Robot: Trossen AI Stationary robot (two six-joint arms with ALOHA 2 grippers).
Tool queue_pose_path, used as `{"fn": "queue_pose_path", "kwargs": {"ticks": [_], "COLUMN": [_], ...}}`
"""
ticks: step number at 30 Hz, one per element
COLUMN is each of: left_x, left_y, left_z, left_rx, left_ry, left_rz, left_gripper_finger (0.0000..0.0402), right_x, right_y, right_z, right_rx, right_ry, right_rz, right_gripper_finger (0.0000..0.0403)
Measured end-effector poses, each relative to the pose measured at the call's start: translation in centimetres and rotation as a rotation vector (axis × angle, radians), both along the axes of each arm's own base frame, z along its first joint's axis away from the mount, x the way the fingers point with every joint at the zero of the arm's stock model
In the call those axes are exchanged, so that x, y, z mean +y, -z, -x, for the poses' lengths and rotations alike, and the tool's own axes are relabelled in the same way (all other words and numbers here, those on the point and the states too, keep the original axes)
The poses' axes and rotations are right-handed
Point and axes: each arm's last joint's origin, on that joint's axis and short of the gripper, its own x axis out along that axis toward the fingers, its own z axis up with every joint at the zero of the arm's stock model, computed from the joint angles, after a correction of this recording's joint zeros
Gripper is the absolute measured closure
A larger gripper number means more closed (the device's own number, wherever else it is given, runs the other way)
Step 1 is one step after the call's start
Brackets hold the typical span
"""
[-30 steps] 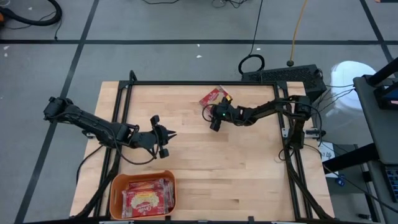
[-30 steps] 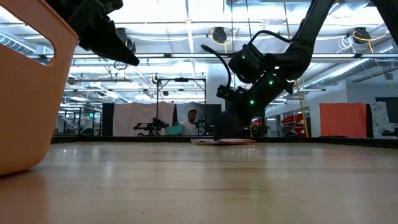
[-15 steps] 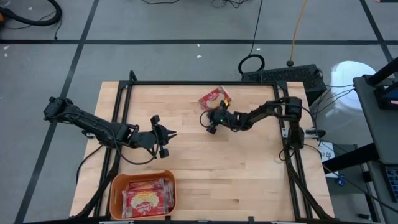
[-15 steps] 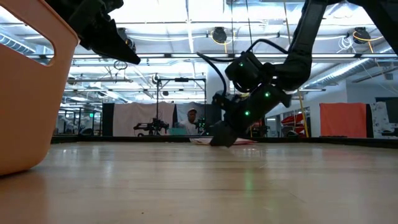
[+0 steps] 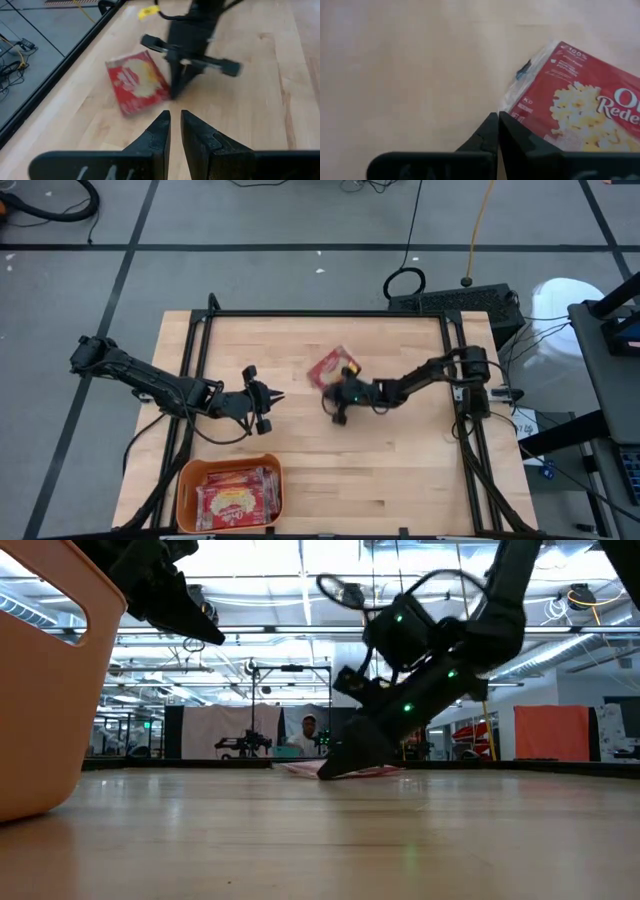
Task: Sort popcorn bags into baskets
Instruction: Put the popcorn bag into the orange bin
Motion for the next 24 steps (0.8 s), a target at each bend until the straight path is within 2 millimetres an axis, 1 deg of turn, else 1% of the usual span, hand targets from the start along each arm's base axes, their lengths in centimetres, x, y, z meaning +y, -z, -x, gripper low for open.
{"fn": "queue_pose_path", "kwargs": {"ticks": [3,6,8,11,14,17,20,24], "left_x": [0.0,0.0,0.0,-0.2,-0.6,-1.0,-1.2,-1.4], "left_y": [0.0,0.2,0.6,1.4,2.6,3.6,4.3,4.9], "left_z": [0.0,-0.2,-0.3,-0.9,-1.6,-2.7,-3.5,-4.2], "left_rx": [0.002,0.009,0.029,0.066,0.127,0.131,0.111,0.096], "left_ry": [0.006,0.004,0.007,0.029,0.109,0.146,0.149,0.161], "left_rz": [0.004,0.002,-0.006,-0.028,-0.048,-0.061,-0.062,-0.078], "left_gripper_finger": [0.0353,0.0353,0.0353,0.0346,0.0323,0.0287,0.0249,0.0208], "right_x": [2.6,4.9,6.2,7.8,8.6,8.9,8.9,8.6], "right_y": [-0.3,-1.0,-1.8,-3.6,-5.4,-7.0,-8.6,-10.0], "right_z": [0.1,0.4,0.8,1.2,1.5,2.0,2.4,3.1], "right_rx": [0.012,0.023,0.019,-0.016,-0.066,-0.098,-0.146,-0.186], "right_ry": [-0.118,-0.206,-0.262,-0.322,-0.328,-0.318,-0.296,-0.241], "right_rz": [-0.012,-0.016,-0.025,-0.002,0.038,0.074,0.108,0.142], "right_gripper_finger": [0.0402,0.0402,0.0402,0.0402,0.0403,0.0403,0.0403,0.0403]}}
